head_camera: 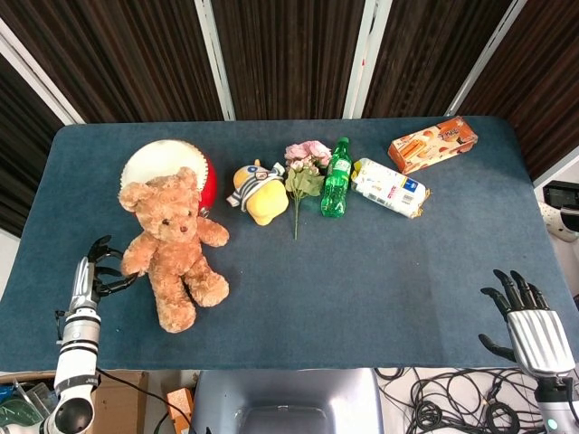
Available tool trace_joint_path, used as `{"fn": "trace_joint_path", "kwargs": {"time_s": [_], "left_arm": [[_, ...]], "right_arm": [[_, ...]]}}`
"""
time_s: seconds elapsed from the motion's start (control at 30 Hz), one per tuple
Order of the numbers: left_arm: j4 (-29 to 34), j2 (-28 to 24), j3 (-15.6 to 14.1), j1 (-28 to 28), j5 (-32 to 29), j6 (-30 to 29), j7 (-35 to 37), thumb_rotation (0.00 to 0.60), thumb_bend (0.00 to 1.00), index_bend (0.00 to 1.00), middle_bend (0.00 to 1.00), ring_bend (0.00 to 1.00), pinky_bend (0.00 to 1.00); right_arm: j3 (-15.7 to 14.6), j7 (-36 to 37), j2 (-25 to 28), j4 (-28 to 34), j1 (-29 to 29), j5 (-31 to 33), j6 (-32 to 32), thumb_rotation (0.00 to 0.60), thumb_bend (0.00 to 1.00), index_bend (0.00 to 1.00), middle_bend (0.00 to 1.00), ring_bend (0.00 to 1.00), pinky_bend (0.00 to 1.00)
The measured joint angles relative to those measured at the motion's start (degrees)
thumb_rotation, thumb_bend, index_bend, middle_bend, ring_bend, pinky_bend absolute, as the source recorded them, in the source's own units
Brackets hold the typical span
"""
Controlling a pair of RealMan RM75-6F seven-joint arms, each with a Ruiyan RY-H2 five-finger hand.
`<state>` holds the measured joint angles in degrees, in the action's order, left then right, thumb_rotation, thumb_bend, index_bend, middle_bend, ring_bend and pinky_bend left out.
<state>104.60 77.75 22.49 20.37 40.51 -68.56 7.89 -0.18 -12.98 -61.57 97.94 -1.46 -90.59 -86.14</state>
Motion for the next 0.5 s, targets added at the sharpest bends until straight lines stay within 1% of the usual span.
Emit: {"fn": "trace_joint_path", "kwargs": {"time_s": [0.1,0.27,0.4,0.5], "left_arm": [[0.42,-0.66,0.22,-0.10,0.41,0.71,0.73,0.600,0.43,0.62,0.12,0.12,0.47],[2.14,-0.98,0.22,-0.27,2.76,-1.04,0.19,0.600,0.43,0.62,0.12,0.12,0.47],[1.24,-0.67,-0.18,-0.22,1.65,-0.42,-0.04,0.600,0.43,0.62,0.12,0.12,0.47],[0.08,-0.35,-0.21,-0.08,0.08,1.19,0.47,0.600,0.43,0.62,0.12,0.12,0.47]], "right_arm": [[0.03,-0.05,-0.04,0.02,0.02,0.07,0.03,0.600,0.03,0.30,0.08,0.03,0.18],[-0.01,-0.16,-0.10,0.02,0.06,0.05,0.09,0.600,0.03,0.30,0.08,0.03,0.18],[-0.17,-0.19,-0.02,0.06,0.02,0.02,0.44,0.600,0.03,0.30,0.08,0.03,0.18],[-0.18,-0.20,0.03,0.14,-0.06,0.18,0.71,0.600,0.03,0.30,0.08,0.03,0.18]]}}
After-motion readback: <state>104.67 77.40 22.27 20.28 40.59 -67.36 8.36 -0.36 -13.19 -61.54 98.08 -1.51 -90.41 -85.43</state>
